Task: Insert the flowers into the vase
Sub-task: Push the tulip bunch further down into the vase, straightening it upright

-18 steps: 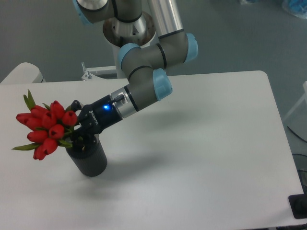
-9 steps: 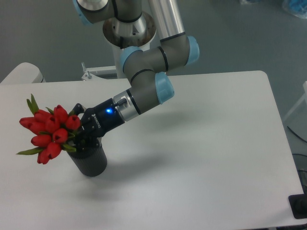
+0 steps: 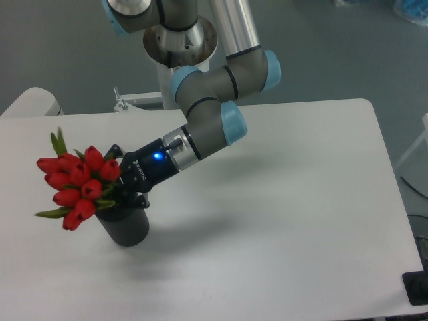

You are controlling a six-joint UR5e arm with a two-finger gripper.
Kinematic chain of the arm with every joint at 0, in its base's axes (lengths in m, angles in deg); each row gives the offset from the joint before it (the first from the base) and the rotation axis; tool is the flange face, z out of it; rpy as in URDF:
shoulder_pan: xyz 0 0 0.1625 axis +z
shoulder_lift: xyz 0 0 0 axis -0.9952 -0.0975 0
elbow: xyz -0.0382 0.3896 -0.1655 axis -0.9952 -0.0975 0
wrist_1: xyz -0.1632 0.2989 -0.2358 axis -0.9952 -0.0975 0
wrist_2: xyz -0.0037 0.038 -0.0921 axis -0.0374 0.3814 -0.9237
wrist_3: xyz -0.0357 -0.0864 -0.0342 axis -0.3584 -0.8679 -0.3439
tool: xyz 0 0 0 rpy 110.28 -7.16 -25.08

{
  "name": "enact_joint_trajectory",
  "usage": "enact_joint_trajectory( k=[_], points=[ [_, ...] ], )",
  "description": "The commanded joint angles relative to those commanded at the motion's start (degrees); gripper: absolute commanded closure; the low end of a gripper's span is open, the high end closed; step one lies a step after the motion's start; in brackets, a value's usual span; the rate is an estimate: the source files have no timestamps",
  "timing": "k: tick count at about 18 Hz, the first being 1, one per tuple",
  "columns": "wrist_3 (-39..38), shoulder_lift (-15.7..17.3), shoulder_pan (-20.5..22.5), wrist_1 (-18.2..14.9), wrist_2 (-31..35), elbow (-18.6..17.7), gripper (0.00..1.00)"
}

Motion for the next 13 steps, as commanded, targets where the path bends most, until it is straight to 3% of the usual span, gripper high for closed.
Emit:
enact_joint_trajectory(
  k=[5,8,13],
  points=[
    [0.52,0.00,0.26,0.00,0.00,-0.18,0.35],
    [0.70,0.17,0.27,0.00,0.09,-0.53,0.06],
    [0.70,0.26,0.35,0.09,0.09,-0.62,0.00]
  ],
)
